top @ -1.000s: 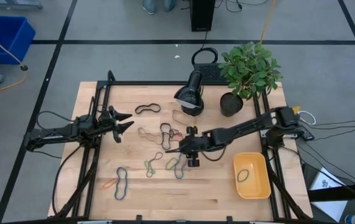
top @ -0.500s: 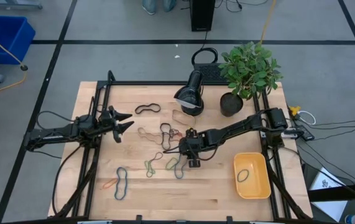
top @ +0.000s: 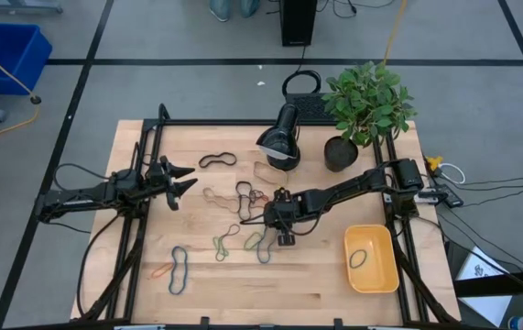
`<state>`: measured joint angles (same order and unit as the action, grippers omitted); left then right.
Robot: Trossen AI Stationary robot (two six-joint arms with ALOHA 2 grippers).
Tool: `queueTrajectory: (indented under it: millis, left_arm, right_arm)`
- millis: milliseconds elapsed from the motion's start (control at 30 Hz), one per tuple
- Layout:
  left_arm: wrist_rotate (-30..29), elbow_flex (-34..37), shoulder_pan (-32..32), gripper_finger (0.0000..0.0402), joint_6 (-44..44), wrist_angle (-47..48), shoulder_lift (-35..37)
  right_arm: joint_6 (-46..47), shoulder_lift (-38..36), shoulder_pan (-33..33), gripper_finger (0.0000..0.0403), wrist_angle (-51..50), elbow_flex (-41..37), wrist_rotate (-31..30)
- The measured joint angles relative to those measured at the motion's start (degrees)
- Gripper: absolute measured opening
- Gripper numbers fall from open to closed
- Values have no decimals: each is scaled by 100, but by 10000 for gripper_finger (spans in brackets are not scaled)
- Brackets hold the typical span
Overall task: Pick and place rubber bands into bin
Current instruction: Put the blue rubber band into the yellow bin
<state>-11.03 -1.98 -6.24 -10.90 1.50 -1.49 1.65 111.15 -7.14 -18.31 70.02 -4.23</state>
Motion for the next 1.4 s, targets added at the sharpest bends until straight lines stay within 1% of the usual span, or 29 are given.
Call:
queueTrajectory:
  millis: [233, 433, 600, 767, 967, 1067, 1167, 1233, 1333, 1400]
  left_arm:
    - [0, 0, -2, 196, -2, 0, 1]
    - [-2, 0, -2, 196, -1, 0, 0]
    - [-3, 0, 0, 196, -2, 0, 0]
    - [-4, 0, -1, 196, -2, -2, 1]
    - [-2, 0, 0, 196, -4, -2, 1]
    - [-2, 0, 0, 196, -4, -2, 1]
    - [-2, 0, -1, 196, -4, -2, 1]
    - [-3, 0, 0, 196, -4, -2, 0]
    - [-2, 0, 0, 196, -4, -2, 0]
    - [-2, 0, 0, 196, -4, -2, -1]
  right_arm:
    - [267, -135, -64, 2, -13, -7, 5]
    - [474, -830, -147, 1, 17, -9, -63]
    - [519, -1695, -322, 1, 42, -9, -652]
    - [519, -2623, -638, 1, 44, -9, -1495]
    - [519, -3571, -1201, 0, 41, -9, -2516]
    - [520, -3950, -1496, 0, 39, -9, -2901]
    - [520, -4265, -1787, 0, 44, -9, -3151]
    - [472, -4457, -1971, 0, 8, -9, -3109]
    - [402, -4720, -2238, 0, -354, -9, -2641]
    - [768, -4824, -2423, 0, -624, -9, -2527]
